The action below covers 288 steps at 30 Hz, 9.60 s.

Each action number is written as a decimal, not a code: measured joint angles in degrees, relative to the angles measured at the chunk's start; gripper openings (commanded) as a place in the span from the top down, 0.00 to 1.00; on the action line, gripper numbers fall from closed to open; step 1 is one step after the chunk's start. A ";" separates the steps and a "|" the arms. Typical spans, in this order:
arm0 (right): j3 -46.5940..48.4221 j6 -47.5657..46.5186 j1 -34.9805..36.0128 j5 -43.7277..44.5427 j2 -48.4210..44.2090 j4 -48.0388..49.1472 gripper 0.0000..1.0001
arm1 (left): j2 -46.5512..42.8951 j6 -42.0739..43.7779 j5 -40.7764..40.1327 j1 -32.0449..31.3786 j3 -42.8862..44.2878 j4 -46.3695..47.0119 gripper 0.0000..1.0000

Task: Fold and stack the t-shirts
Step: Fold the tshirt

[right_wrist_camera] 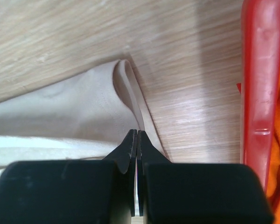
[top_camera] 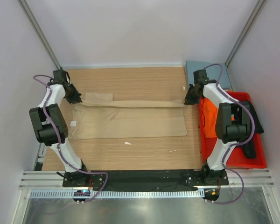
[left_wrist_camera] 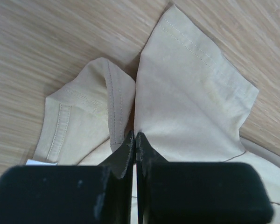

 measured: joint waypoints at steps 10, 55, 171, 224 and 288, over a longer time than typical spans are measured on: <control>-5.95 0.04 -0.04 -1.11 -1.77 1.25 0.99 | -1.22 0.00 -1.51 0.61 -1.36 -0.39 1.00; -0.87 -0.15 -0.04 0.02 4.04 0.74 0.89 | -1.49 -1.86 -7.41 1.03 -10.62 -2.19 0.67; 38.93 12.79 27.76 -16.48 37.13 22.67 0.52 | 1.81 -1.90 16.22 5.49 6.32 -2.91 0.40; 48.87 35.19 32.28 -28.59 50.66 33.27 0.98 | 24.87 2.10 13.86 -0.76 22.40 -1.03 1.00; 6.80 32.74 43.36 -34.47 25.11 38.07 0.98 | -27.91 -3.87 -4.50 0.48 -27.85 -19.02 1.00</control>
